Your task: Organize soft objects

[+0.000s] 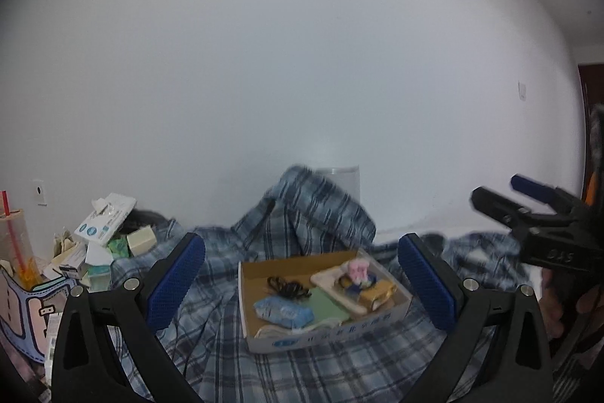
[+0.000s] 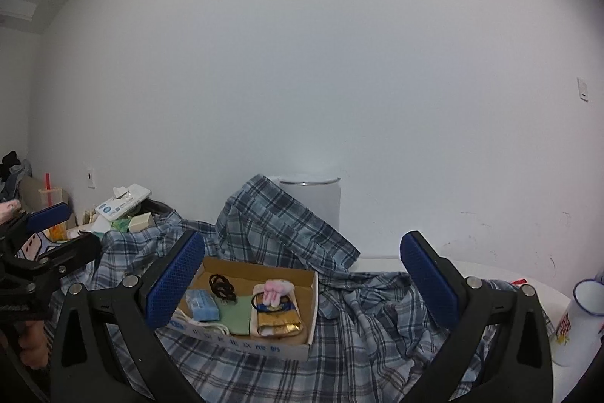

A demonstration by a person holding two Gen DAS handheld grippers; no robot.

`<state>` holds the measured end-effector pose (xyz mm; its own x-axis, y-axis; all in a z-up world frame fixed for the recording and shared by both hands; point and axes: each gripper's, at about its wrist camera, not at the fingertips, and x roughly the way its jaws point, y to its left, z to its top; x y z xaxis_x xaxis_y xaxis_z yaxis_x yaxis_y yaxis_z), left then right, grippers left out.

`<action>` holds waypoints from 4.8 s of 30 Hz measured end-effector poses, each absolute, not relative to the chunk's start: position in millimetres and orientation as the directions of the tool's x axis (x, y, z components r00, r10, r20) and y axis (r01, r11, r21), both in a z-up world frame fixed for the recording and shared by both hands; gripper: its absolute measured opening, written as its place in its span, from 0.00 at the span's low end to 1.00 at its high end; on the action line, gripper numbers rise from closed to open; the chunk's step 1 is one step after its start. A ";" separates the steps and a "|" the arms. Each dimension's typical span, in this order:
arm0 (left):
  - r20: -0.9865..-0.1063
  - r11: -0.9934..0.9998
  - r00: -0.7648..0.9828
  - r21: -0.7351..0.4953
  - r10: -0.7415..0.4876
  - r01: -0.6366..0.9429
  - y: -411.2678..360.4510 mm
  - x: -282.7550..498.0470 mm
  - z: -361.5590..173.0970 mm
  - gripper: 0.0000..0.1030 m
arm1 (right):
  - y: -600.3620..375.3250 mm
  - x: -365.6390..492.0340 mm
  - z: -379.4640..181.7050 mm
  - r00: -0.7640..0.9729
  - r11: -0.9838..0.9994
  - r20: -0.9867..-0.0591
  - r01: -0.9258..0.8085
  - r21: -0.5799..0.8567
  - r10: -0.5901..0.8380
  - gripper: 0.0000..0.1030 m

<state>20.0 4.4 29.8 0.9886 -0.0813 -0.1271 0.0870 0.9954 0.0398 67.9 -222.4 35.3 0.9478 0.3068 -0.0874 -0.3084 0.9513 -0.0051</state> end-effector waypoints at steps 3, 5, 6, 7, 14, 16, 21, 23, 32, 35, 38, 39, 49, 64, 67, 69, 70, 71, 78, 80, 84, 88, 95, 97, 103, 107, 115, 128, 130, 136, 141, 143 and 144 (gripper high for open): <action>-0.144 0.996 0.987 0.029 -0.075 0.080 9.5 24.6 15.9 1.00 | -227.0 64.1 20.7 0.950 0.953 -0.080 -0.302 -0.001 0.301 1.00; -0.147 0.997 0.987 0.024 -0.070 0.074 12.2 26.7 7.0 1.00 | -229.0 64.0 13.1 0.954 0.956 -0.075 -0.292 -0.003 0.291 1.00; -0.144 0.997 0.987 0.025 -0.067 0.071 12.5 26.9 3.9 1.00 | -230.0 65.3 9.7 0.955 0.958 -0.076 -0.287 0.000 0.287 1.00; -0.141 0.997 0.988 0.032 -0.064 0.069 12.1 26.8 0.2 1.00 | -231.1 67.2 6.4 0.956 0.959 -0.080 -0.284 0.004 0.284 1.00; -0.129 0.996 0.989 0.044 -0.067 0.074 10.4 25.1 -6.4 1.00 | -235.1 83.4 -17.7 0.954 0.964 -0.135 -0.265 0.033 0.267 1.00; -0.131 0.997 0.989 0.045 -0.061 0.068 10.7 25.8 -6.7 1.00 | -232.4 87.8 -20.5 0.950 0.962 -0.151 -0.272 0.025 0.272 1.00; -0.126 0.998 0.991 0.041 -0.046 0.051 11.7 24.9 -6.5 1.00 | -230.2 87.4 -23.4 0.948 0.959 -0.148 -0.283 0.005 0.280 1.00; -0.128 0.998 0.991 0.041 -0.045 0.051 11.5 25.0 -6.4 1.00 | -229.2 86.4 -23.7 0.949 0.959 -0.146 -0.283 -0.004 0.279 1.00; -0.150 0.998 0.988 0.037 -0.044 0.050 11.8 29.4 -8.2 1.00 | -228.3 85.2 -23.2 0.952 0.961 -0.142 -0.277 -0.009 0.273 1.00; -0.150 0.998 0.988 0.037 -0.042 0.048 11.6 29.9 -8.7 1.00 | -227.5 85.1 -23.2 0.952 0.961 -0.138 -0.277 -0.012 0.272 1.00; -0.152 0.998 0.987 0.037 -0.043 0.049 12.0 29.6 -8.4 1.00 | -227.4 84.5 -22.9 0.953 0.961 -0.134 -0.277 -0.014 0.273 1.00; -0.153 0.998 0.987 0.035 -0.043 0.049 12.3 29.8 -8.7 1.00 | -227.5 84.6 -22.9 0.953 0.961 -0.133 -0.277 -0.015 0.273 1.00; -0.152 0.998 0.988 0.034 -0.040 0.046 12.2 30.6 -9.4 1.00 | -229.4 88.0 -23.3 0.951 0.960 -0.148 -0.278 -0.013 0.273 1.00; -0.143 0.999 0.989 0.033 -0.028 0.033 12.0 28.5 -9.0 1.00 | -228.0 87.2 -23.5 0.949 0.958 -0.146 -0.286 -0.029 0.279 1.00; -0.141 0.999 0.990 0.031 -0.029 0.033 12.1 28.2 -8.5 1.00 | -228.7 87.2 -23.6 0.949 0.958 -0.147 -0.285 -0.027 0.278 1.00; -0.140 0.999 0.990 0.030 -0.028 0.032 12.0 27.8 -8.0 1.00 | -228.6 87.3 -23.3 0.949 0.958 -0.146 -0.286 -0.027 0.279 1.00; -0.141 0.999 0.990 0.031 -0.028 0.033 12.2 27.9 -8.0 1.00 | -228.4 87.2 -23.4 0.949 0.958 -0.146 -0.285 -0.027 0.279 1.00; -0.141 0.999 0.990 0.031 -0.029 0.034 12.4 27.9 -7.9 1.00 | -228.2 87.1 -23.4 0.949 0.958 -0.146 -0.285 -0.027 0.278 1.00; -0.142 0.999 0.989 0.031 -0.029 0.034 12.4 27.4 -7.9 1.00 | -228.3 87.5 -22.9 0.949 0.957 -0.144 -0.288 -0.029 0.282 1.00; -0.141 0.999 0.990 0.031 -0.029 0.033 12.4 27.4 -7.9 1.00 | -228.2 87.3 -22.9 0.949 0.957 -0.143 -0.288 -0.029 0.281 1.00; -0.141 0.999 0.990 0.031 -0.029 0.033 12.4 27.3 -7.9 1.00 | -228.3 87.1 -22.9 0.949 0.957 -0.143 -0.288 -0.030 0.281 1.00; -0.142 0.999 0.989 0.031 -0.029 0.034 12.4 27.6 -7.9 1.00 | -228.0 87.0 -23.0 0.949 0.957 -0.143 -0.288 -0.031 0.281 1.00; -0.141 0.999 0.990 0.031 -0.030 0.035 12.5 27.6 -7.9 1.00 | -228.1 86.5 -22.5 0.949 0.955 -0.138 -0.293 -0.038 0.285 1.00; -0.141 0.999 0.990 0.031 -0.030 0.035 12.4 27.5 -7.9 1.00 | -228.2 87.2 -22.5 0.948 0.955 -0.138 -0.293 -0.038 0.286 1.00; -0.143 0.999 0.989 0.033 -0.029 0.034 12.5 27.4 -7.2 1.00 | -227.8 87.0 -22.5 0.948 0.955 -0.138 -0.293 -0.039 0.286 1.00; -0.142 0.999 0.989 0.031 -0.029 0.034 12.6 27.6 -7.6 1.00 | -228.0 87.2 -22.7 0.948 0.954 -0.136 -0.295 -0.040 0.288 1.00; -0.142 0.999 0.989 0.032 -0.029 0.034 12.7 27.2 -7.3 1.00 | -228.2 87.2 -22.6 0.947 0.954 -0.138 -0.297 -0.042 0.289 1.00; -0.139 0.999 0.990 0.037 -0.024 0.029 13.6 25.1 -4.2 1.00 | -228.0 87.7 -23.0 0.947 0.954 -0.138 -0.297 -0.043 0.289 1.00; -0.132 0.999 0.991 0.033 -0.024 0.029 13.7 24.1 -4.4 1.00 | -228.4 87.5 -22.9 0.947 0.954 -0.139 -0.296 -0.042 0.288 1.00; -0.131 0.999 0.991 0.035 -0.026 0.031 14.4 23.9 -3.6 1.00 | -228.1 87.0 -22.7 0.947 0.954 -0.139 -0.297 -0.043 0.289 1.00; -0.131 0.999 0.991 0.034 -0.027 0.032 13.9 24.2 -4.0 1.00 | -228.2 87.1 -22.7 0.947 0.954 -0.139 -0.297 -0.043 0.289 1.00; -0.131 0.999 0.991 0.035 -0.027 0.032 13.8 24.0 -4.1 1.00 | -228.2 87.0 -22.6 0.947 0.954 -0.138 -0.297 -0.043 0.289 1.00; -0.131 0.999 0.991 0.035 -0.027 0.032 14.7 23.0 -3.5 1.00 | -228.6 86.8 -22.6 0.947 0.954 -0.137 -0.297 -0.043 0.289 1.00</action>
<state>23.0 14.7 -3.5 0.9910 -0.0271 -0.1308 0.0319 0.9989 0.0346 86.8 -228.6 -22.6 0.9474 0.2892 -0.1371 -0.2973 0.9538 -0.0426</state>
